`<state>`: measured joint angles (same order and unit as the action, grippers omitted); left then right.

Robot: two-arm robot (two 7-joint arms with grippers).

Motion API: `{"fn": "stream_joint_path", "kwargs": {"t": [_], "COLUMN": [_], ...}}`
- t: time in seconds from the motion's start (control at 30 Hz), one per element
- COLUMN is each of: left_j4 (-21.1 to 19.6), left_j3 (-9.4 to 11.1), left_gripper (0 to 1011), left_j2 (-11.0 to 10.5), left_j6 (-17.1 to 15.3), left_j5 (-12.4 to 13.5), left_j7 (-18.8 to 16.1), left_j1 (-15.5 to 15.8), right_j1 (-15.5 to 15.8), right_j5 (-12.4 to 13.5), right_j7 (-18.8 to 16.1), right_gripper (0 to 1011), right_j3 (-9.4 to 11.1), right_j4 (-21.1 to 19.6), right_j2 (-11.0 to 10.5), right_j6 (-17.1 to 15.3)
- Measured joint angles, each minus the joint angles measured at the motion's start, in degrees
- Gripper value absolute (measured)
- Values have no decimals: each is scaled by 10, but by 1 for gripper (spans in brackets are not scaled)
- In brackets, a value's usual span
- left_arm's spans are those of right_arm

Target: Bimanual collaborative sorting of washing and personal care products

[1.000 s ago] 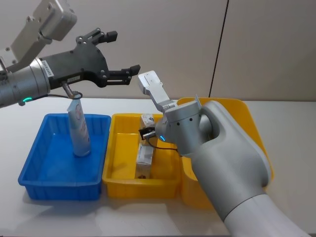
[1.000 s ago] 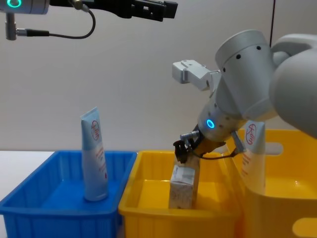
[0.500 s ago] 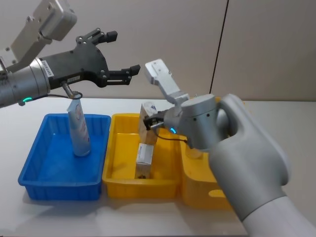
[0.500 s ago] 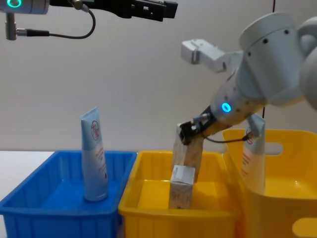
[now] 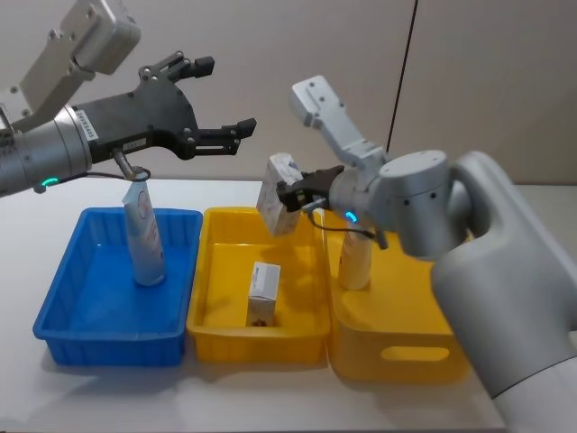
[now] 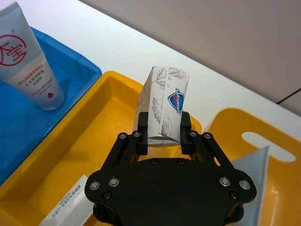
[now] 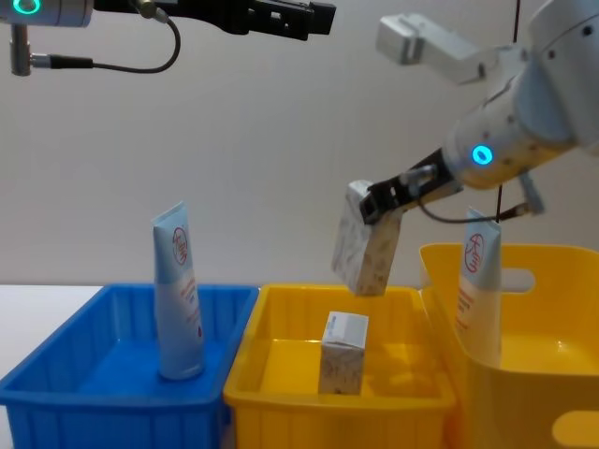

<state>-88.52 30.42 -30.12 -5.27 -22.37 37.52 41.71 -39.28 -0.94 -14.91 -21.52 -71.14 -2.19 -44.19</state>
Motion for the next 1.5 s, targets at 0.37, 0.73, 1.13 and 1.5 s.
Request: {"fn": "stream_joint_path", "kwargs": {"t": [0.37,0.73,1.13,1.5], "left_j4": [0,0,0,0], "left_j3": [0,0,0,0], "left_gripper": [1001,1002,1002,1002], "left_j2": [0,0,0,0], "left_j6": [0,0,0,0], "left_j5": [0,0,0,0], "left_j7": [0,0,0,0], "left_j1": [0,0,0,0], "right_j1": [-14,-42,-71,-69], "right_j5": [17,52,89,104], "right_j7": [-64,-140,-241,-286], "right_gripper": [329,329,329,329], "right_j3": [10,34,44,57], "right_j4": [-34,-52,-53,-82], "right_j2": [-46,-98,-173,-232], "right_j6": [11,-2,-17,-27]}}
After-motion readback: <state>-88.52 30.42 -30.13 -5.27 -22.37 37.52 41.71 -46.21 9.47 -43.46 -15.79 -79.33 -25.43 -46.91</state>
